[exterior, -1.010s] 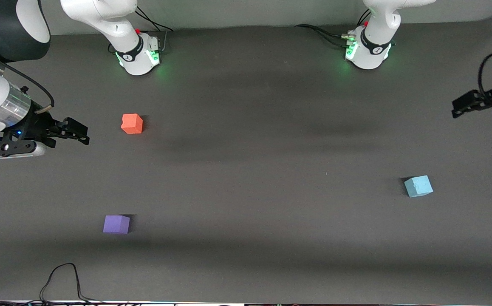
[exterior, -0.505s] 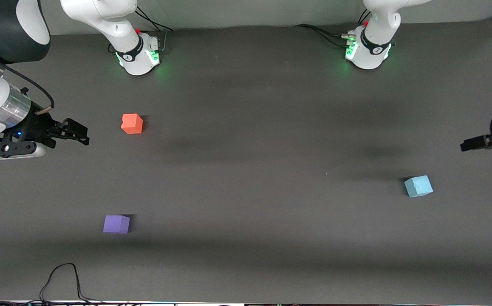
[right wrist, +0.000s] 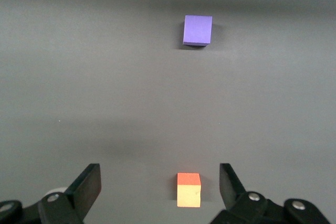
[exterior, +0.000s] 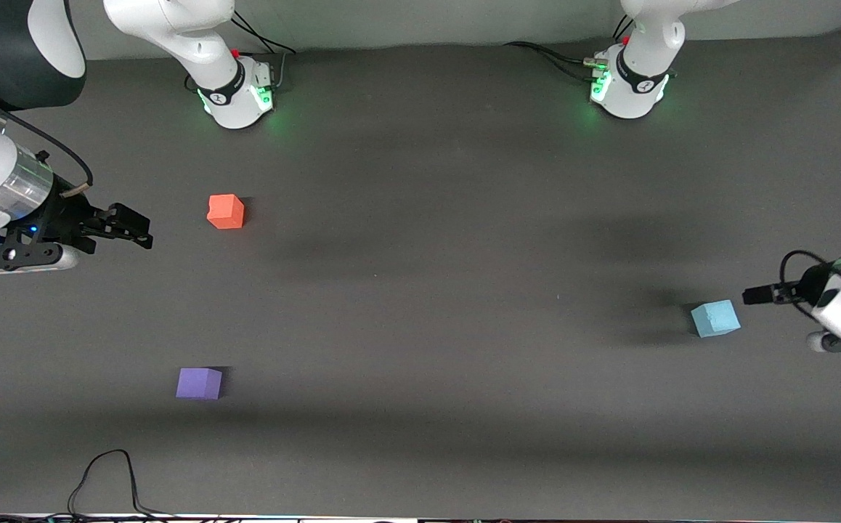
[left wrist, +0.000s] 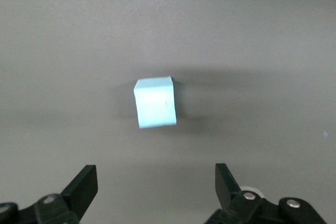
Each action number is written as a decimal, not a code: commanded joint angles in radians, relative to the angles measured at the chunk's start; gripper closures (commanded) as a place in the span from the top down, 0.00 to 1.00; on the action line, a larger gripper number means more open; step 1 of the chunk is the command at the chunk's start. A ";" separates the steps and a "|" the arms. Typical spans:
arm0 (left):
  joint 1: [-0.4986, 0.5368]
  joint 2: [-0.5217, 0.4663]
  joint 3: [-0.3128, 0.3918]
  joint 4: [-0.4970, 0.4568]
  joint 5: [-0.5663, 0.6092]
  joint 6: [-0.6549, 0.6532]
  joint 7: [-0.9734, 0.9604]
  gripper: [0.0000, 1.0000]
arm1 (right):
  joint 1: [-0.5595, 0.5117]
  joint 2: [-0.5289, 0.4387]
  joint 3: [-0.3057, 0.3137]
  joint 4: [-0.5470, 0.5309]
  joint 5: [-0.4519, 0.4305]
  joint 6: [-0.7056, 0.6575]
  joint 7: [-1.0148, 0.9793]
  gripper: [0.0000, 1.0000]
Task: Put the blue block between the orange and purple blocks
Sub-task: 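Close the left gripper on the light blue block and lift it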
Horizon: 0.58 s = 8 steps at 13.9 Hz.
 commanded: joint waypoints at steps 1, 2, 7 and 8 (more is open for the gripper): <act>0.005 0.072 0.005 -0.053 0.003 0.138 0.006 1.00 | 0.003 0.001 -0.004 0.003 0.000 0.005 0.011 1.00; 0.010 0.097 0.005 -0.073 0.003 0.194 0.006 1.00 | 0.003 0.001 -0.004 0.003 0.000 0.005 0.011 1.00; 0.001 0.203 0.005 -0.105 0.003 0.327 0.000 1.00 | 0.003 0.001 -0.004 0.003 0.000 0.005 0.011 1.00; 0.001 0.204 0.005 -0.121 0.003 0.353 0.000 1.00 | 0.003 0.001 -0.004 0.003 0.000 0.004 0.011 1.00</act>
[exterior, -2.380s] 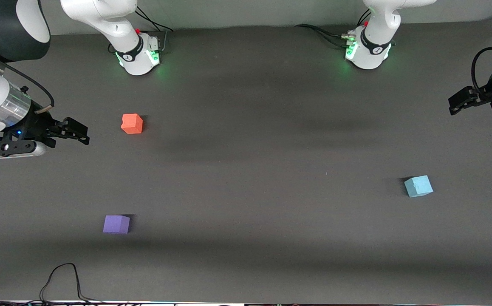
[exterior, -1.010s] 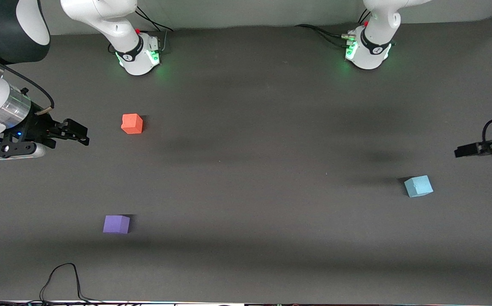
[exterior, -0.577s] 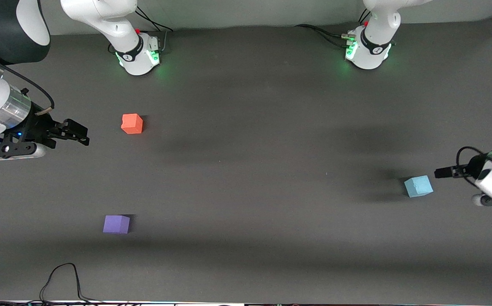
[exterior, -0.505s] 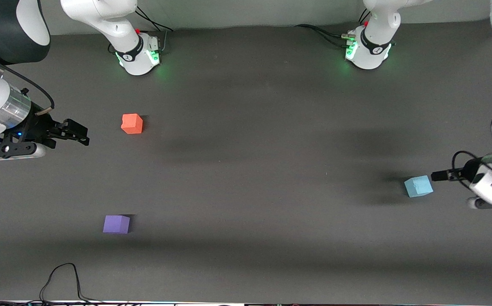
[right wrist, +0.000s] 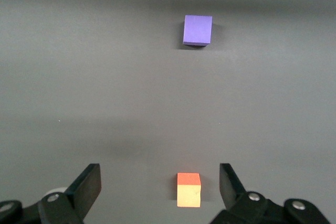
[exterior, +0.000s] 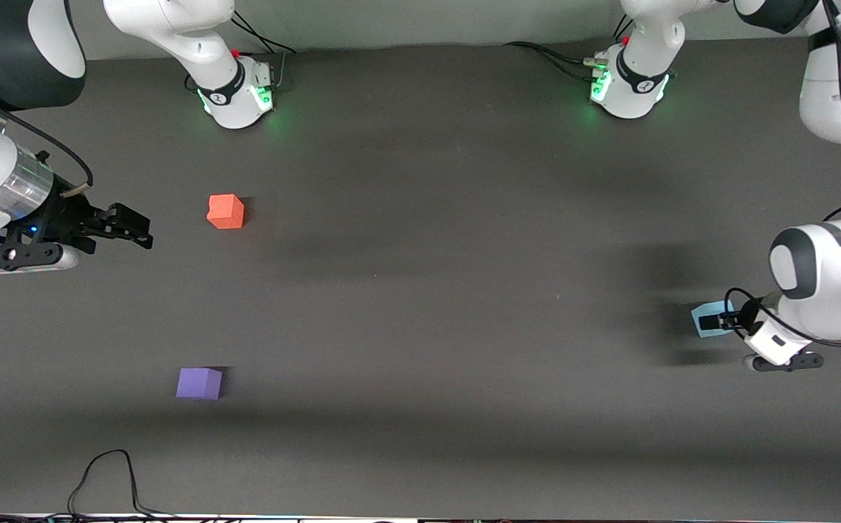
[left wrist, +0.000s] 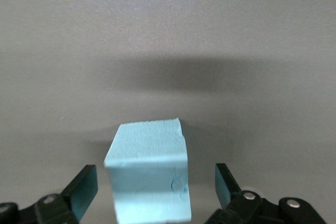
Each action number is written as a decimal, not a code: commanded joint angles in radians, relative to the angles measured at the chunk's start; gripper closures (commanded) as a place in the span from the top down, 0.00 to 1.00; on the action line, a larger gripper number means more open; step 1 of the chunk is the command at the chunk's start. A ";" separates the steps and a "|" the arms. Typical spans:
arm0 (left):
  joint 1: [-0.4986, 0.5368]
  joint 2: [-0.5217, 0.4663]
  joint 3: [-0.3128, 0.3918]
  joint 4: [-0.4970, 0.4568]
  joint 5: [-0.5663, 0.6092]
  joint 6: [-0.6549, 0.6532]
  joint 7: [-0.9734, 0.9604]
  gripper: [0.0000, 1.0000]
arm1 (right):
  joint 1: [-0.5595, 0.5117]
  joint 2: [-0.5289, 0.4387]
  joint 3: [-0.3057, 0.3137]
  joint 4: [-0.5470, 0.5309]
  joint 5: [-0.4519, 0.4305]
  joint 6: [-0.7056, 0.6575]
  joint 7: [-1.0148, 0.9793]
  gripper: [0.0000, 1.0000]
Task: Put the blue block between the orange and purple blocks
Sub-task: 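Close the left gripper on the light blue block and lift it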
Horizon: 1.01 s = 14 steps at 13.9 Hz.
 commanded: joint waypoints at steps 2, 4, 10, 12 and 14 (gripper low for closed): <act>-0.003 -0.006 0.003 -0.046 0.002 0.056 0.000 1.00 | 0.003 0.000 -0.004 0.003 0.000 0.004 0.011 1.00; 0.001 -0.006 0.003 -0.053 0.002 0.058 0.000 1.00 | 0.003 0.000 -0.004 0.003 0.000 0.005 0.011 1.00; -0.002 -0.018 0.003 -0.069 0.001 0.039 -0.032 0.21 | 0.003 0.000 -0.004 0.003 0.000 0.004 0.011 1.00; -0.002 -0.046 0.004 -0.070 0.001 0.009 -0.035 0.22 | 0.003 0.000 -0.004 0.003 0.000 0.005 0.011 1.00; -0.005 -0.116 0.003 -0.069 -0.001 -0.115 -0.055 0.24 | 0.003 0.000 -0.004 0.003 0.000 0.005 0.011 1.00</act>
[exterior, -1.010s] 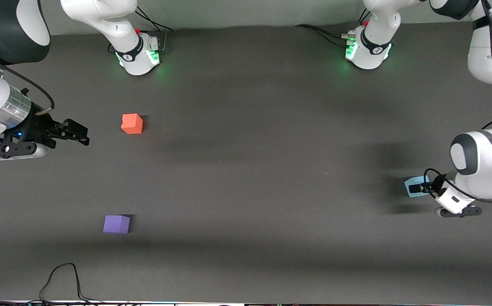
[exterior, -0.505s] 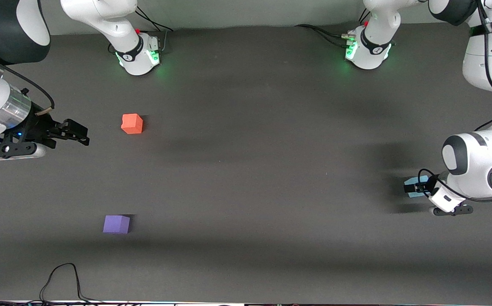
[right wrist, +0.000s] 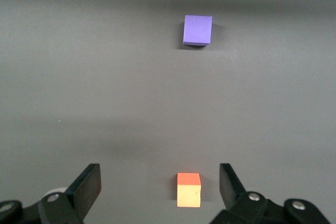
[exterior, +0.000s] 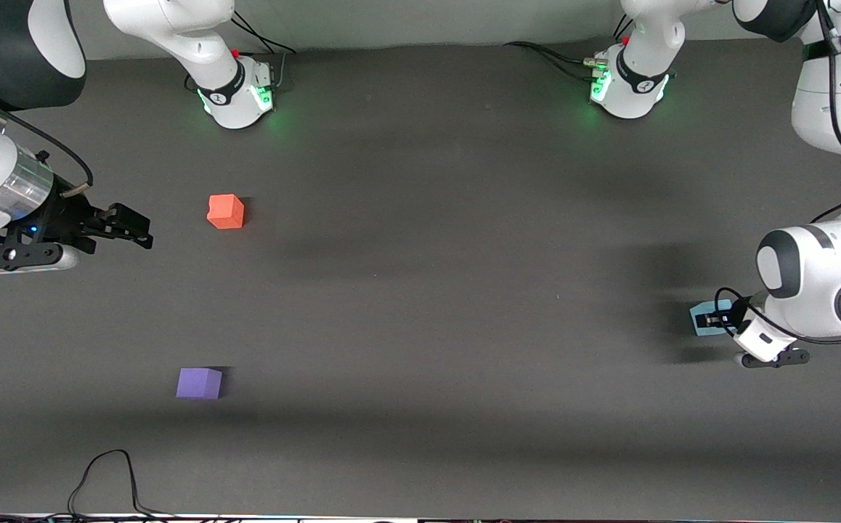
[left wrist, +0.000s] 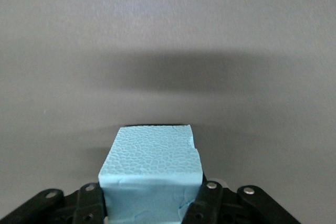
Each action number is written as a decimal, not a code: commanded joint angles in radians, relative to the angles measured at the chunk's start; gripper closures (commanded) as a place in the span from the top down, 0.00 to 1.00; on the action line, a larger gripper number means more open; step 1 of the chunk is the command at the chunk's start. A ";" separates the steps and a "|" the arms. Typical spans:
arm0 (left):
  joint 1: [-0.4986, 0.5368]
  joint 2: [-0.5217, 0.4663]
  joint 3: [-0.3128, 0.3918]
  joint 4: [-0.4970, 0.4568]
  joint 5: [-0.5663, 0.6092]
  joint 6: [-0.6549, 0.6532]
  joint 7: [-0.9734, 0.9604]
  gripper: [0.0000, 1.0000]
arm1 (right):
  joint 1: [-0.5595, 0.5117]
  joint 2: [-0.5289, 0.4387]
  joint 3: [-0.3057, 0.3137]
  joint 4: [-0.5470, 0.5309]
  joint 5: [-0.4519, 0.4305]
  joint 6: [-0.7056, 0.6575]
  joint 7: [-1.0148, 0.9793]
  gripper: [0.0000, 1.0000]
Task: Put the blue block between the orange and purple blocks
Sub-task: 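Close the left gripper on the light blue block and lift it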
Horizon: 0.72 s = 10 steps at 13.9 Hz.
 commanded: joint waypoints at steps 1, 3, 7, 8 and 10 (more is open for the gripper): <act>-0.009 -0.160 0.000 -0.033 0.001 -0.174 -0.063 0.26 | 0.003 0.000 -0.004 0.003 0.000 0.005 0.011 1.00; -0.011 -0.278 -0.003 -0.016 -0.001 -0.339 -0.109 0.26 | 0.003 0.000 -0.004 0.003 0.000 0.005 0.011 1.00; -0.069 -0.501 -0.004 0.006 0.004 -0.579 -0.115 0.25 | 0.003 0.002 -0.004 0.003 0.000 0.005 0.009 1.00; -0.075 -0.530 -0.006 0.007 0.004 -0.610 -0.117 0.25 | 0.003 0.002 -0.004 0.003 0.000 0.005 0.011 1.00; -0.083 -0.573 -0.014 0.010 -0.002 -0.656 -0.130 0.25 | 0.003 0.002 -0.004 0.003 0.000 0.005 0.009 1.00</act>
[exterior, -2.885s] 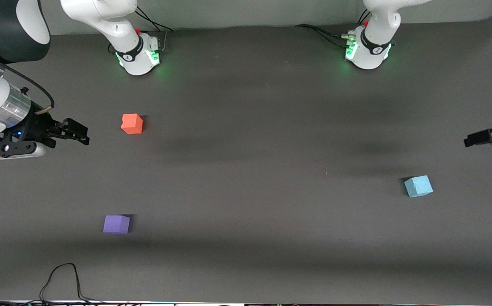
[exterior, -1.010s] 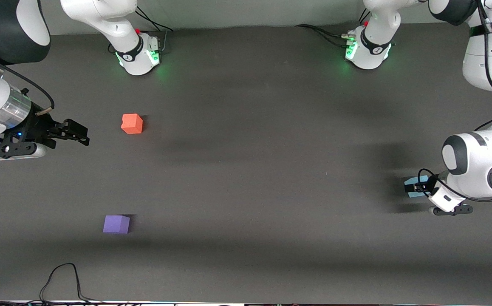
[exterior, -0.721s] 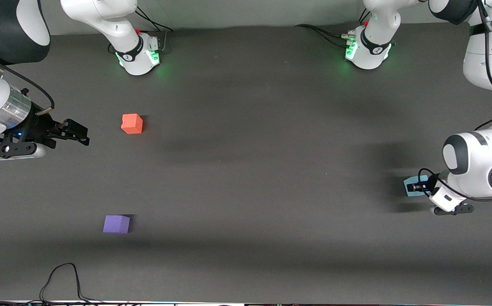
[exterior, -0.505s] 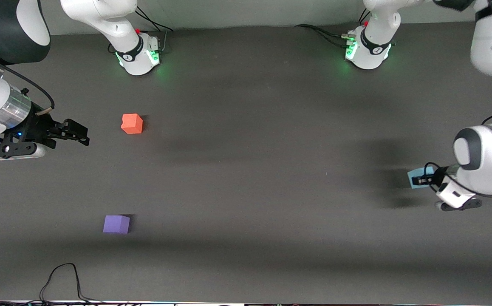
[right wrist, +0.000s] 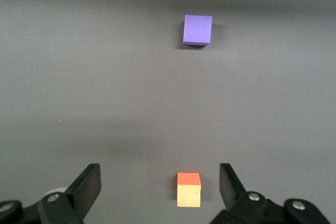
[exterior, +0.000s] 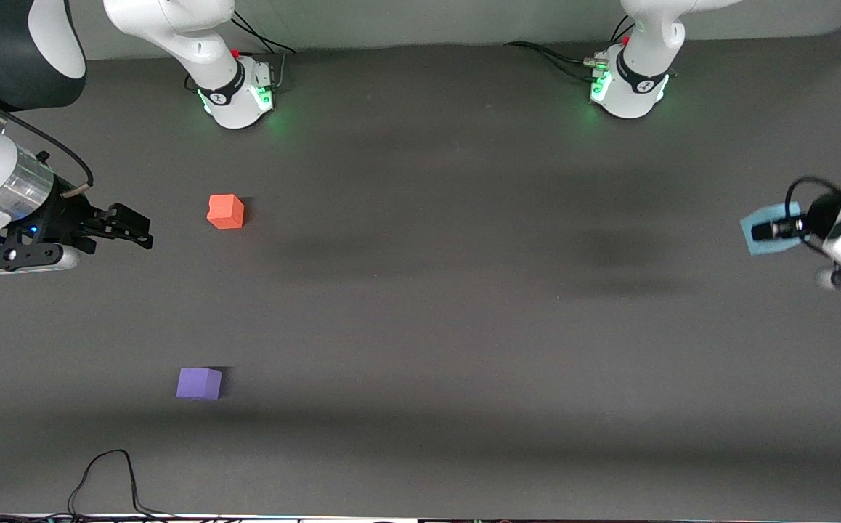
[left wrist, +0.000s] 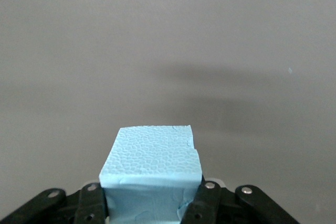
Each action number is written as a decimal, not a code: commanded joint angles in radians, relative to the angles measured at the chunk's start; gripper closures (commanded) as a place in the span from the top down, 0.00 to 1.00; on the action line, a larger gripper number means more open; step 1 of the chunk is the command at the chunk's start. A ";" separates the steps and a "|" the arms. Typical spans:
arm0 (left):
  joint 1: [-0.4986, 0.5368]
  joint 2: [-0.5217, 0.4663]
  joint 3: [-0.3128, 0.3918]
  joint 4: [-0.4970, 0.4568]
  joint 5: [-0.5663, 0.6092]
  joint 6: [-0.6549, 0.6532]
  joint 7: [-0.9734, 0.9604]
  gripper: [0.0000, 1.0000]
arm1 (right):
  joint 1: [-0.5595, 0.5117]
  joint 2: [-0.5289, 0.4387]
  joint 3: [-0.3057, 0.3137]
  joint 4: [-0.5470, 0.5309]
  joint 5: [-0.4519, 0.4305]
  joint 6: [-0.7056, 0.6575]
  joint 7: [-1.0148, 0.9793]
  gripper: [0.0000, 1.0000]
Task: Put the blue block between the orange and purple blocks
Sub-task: 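Carry the blue block with the left gripper toward the table middle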
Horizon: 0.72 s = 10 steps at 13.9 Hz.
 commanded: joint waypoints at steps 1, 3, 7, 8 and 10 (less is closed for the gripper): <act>-0.026 -0.044 -0.015 -0.020 -0.005 -0.035 -0.051 0.25 | 0.003 0.000 -0.003 0.004 0.000 0.005 0.009 1.00; -0.030 -0.047 -0.104 0.012 -0.013 -0.056 -0.181 0.25 | 0.003 0.001 -0.003 0.004 0.000 0.005 0.011 1.00; -0.066 0.114 -0.356 0.183 -0.093 0.009 -0.682 0.25 | 0.003 0.001 -0.003 0.004 0.000 0.005 0.009 1.00; -0.104 0.189 -0.393 0.247 -0.093 0.043 -0.817 0.25 | 0.003 0.001 -0.003 0.004 0.000 0.005 0.009 1.00; -0.244 0.327 -0.405 0.363 -0.047 0.098 -1.021 0.25 | 0.003 0.001 -0.003 0.004 0.000 0.005 0.009 1.00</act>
